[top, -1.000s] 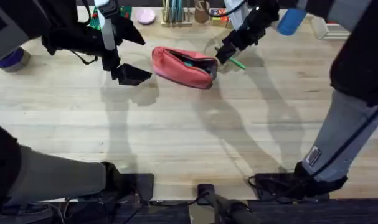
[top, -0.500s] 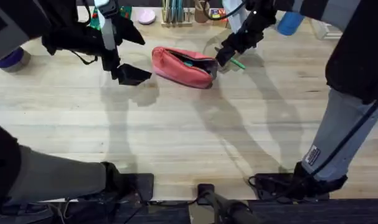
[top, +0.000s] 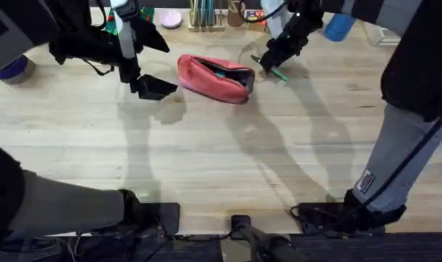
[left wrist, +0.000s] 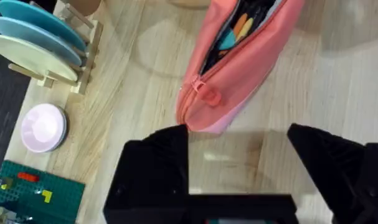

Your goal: Unzip the bag, pick up the pens from the table one at a time and place them inside, then zip the bag closed.

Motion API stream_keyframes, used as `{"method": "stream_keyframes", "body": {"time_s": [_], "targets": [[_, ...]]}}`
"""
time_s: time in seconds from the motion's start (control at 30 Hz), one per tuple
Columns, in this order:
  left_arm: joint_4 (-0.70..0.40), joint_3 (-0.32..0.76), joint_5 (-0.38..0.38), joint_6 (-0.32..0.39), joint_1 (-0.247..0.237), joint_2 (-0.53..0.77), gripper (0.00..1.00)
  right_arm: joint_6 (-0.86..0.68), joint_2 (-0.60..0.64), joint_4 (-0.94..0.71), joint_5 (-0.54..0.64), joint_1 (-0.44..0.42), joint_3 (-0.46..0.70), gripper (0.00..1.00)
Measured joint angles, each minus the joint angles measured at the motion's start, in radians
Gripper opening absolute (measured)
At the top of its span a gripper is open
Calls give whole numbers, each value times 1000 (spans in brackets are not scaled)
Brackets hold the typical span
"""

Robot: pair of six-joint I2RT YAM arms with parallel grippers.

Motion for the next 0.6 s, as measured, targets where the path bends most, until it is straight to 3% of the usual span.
{"method": "stream_keyframes", "body": {"time_s": [0.17,0.6], "targets": [[0,0,0,0,0,0,993,3,0,18,10,0,0,52],[0,0,0,0,0,0,994,4,1,17,10,0,5,31]]}}
